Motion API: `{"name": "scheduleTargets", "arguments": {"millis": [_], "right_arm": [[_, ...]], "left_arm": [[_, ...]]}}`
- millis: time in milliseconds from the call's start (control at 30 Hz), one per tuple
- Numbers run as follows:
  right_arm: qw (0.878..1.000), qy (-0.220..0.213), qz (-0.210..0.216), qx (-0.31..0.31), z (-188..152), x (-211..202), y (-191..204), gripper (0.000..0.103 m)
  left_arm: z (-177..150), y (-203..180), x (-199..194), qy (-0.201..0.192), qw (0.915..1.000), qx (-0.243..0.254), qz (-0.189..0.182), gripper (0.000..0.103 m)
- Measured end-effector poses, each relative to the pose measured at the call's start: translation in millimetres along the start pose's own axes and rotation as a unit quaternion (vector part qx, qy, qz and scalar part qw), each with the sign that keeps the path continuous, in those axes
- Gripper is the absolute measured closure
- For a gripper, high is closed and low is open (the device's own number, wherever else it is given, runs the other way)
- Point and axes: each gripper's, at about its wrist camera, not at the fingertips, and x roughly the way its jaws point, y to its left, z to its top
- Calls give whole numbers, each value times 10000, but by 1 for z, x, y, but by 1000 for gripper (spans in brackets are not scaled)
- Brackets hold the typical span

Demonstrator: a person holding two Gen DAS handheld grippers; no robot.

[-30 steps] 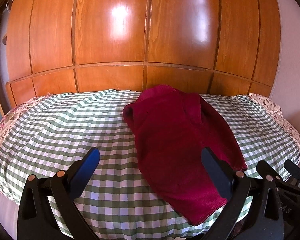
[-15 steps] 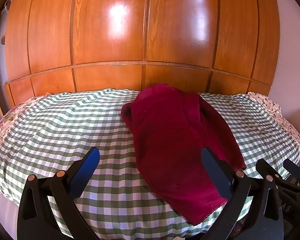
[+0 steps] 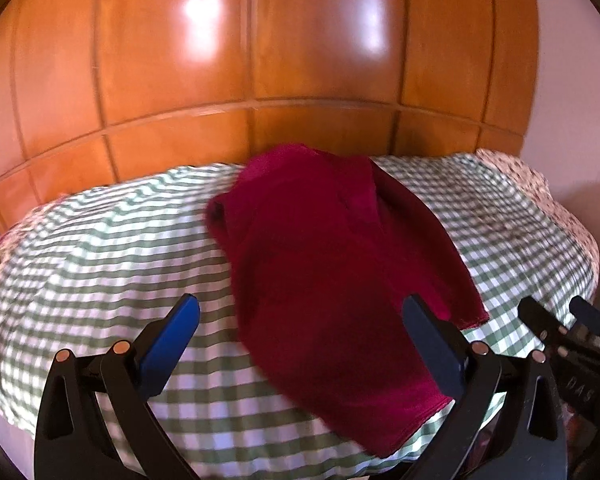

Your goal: Fold small clothes

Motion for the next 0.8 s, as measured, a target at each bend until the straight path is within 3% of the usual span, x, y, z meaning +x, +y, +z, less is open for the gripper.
{"name": "scheduleTargets", "arguments": {"millis": [167, 267, 300, 333, 400, 533, 667, 800], "right_arm": [[9988, 157, -346, 312, 6, 15, -26, 3], [9984, 221, -443, 287, 9, 24, -33, 3], [9985, 244, -412, 268, 10, 27, -34, 3], [9986, 269, -365, 257, 12, 31, -35, 3], [9990, 356, -175, 204, 18, 39, -32, 7], [9973, 597, 422, 42, 29, 59, -18, 26], [9867, 1053, 1225, -191, 43, 96, 14, 49], [9782, 1233, 1609, -459, 56, 134, 56, 51]], "left_arm": [[6, -21, 41, 559, 9974, 276, -368, 7], [7, -30, 56, 704, 9959, 343, -462, 7], [8, -32, 61, 733, 9955, 389, -452, 13], [6, -35, 68, 806, 9949, 471, -383, 20], [3, -32, 80, 1053, 9927, 475, -337, 62], [-1, 2, 81, 1196, 9889, -199, -859, 94], [8, 51, 61, 932, 9847, -984, -1093, 96], [29, 110, 43, 511, 9808, -1596, -998, 96]]}}
